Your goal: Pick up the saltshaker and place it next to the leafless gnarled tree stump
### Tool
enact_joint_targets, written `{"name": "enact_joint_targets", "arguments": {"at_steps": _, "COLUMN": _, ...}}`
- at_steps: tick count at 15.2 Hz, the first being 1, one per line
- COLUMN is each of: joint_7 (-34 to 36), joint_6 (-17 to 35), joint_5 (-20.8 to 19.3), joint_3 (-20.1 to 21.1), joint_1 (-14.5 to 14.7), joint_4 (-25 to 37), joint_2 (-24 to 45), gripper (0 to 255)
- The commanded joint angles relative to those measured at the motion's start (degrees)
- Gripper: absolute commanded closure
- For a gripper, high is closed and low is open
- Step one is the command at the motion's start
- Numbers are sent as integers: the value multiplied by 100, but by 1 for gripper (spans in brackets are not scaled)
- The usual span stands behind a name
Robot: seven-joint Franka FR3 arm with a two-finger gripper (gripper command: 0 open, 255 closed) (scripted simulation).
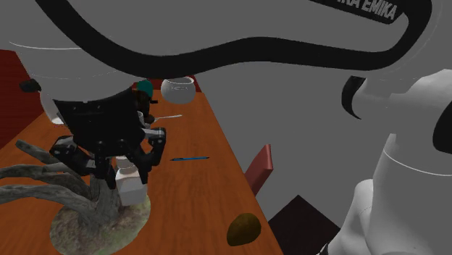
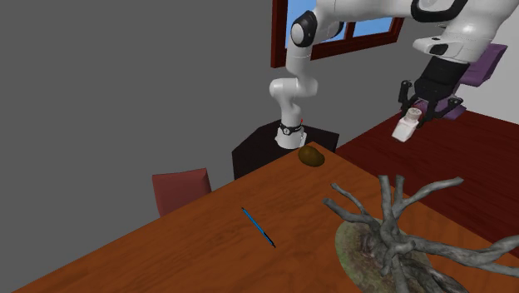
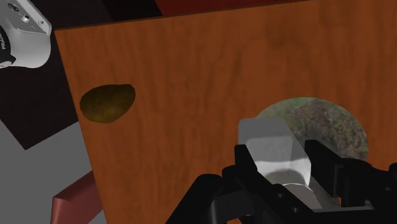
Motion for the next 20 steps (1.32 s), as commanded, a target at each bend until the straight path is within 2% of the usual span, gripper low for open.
{"name": "enact_joint_targets", "arguments": {"at_steps": 1, "joint_7": 1, "joint_6": 178, "joint_5": 32, "joint_3": -6, "joint_1": -41, "joint_4": -219, "joint_2": -52, "gripper": 255}}
{"name": "enact_joint_targets", "arguments": {"at_steps": 20, "joint_7": 127, "joint_6": 1680, "joint_5": 70, "joint_3": -59, "joint_1": -206, "joint_4": -1826, "joint_2": -168, "gripper": 255}}
